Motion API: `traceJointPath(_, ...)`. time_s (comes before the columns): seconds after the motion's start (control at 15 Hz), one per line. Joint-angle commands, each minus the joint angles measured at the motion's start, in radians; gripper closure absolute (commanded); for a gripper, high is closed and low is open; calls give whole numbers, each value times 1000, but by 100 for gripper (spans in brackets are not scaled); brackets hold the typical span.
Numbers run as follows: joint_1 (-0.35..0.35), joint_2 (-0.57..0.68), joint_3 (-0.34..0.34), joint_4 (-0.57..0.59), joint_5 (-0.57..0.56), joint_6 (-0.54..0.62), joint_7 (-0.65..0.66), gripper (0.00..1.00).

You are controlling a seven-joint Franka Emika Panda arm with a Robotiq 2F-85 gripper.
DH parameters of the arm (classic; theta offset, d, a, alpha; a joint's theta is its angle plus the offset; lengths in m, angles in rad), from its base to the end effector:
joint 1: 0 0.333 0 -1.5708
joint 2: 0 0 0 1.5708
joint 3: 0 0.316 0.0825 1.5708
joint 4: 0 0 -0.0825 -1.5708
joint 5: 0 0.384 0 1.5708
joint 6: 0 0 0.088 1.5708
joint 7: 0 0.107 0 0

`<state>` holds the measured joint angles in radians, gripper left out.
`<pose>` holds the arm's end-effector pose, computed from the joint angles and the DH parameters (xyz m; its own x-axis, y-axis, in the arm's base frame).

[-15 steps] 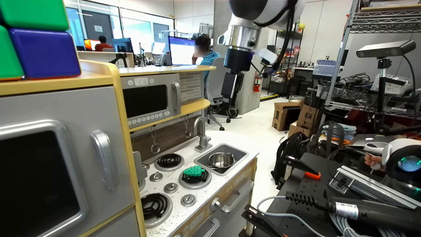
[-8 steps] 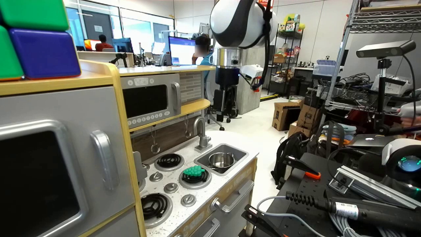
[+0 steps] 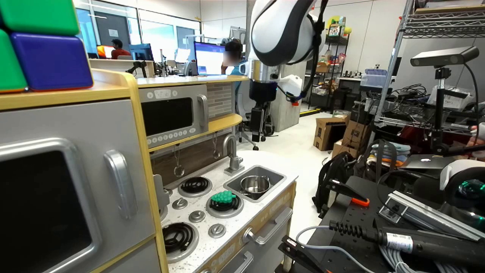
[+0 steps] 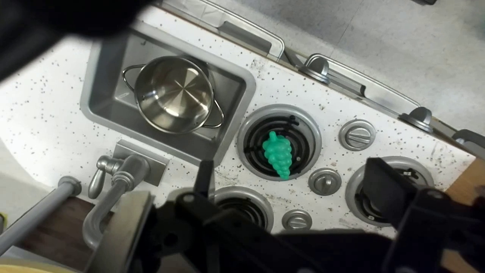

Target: Put the green object into the silver pot in the sink

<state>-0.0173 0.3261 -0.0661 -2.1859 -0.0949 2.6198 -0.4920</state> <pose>0.5694 -0.0452 0.2475 0.8780 0.4754 0.0555 0.4671 -0.8764 0.1170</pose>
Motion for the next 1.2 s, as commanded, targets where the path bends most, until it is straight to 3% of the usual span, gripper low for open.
traceJointPath(0.0, -42, 68, 66, 31, 18, 97, 7, 0)
traceJointPath(0.13, -64, 148, 119, 97, 80, 99, 9, 0)
traceJointPath(0.33, -44, 294, 124, 238, 69, 54, 90, 0)
traceJointPath(0.6, 19, 490, 63, 457, 12, -12, 248, 0)
traceJointPath(0.73, 62, 568, 20, 561, -52, -112, 283, 0)
traceJointPath(0.93, 73, 656, 16, 699, -76, -220, 300, 0)
traceJointPath(1.0, 61, 656, 29, 715, -68, -251, 287, 0)
traceJointPath(1.07, 43, 608, 39, 605, -56, -175, 290, 0)
traceJointPath(1.13, 41, 624, 38, 631, -55, -196, 290, 0)
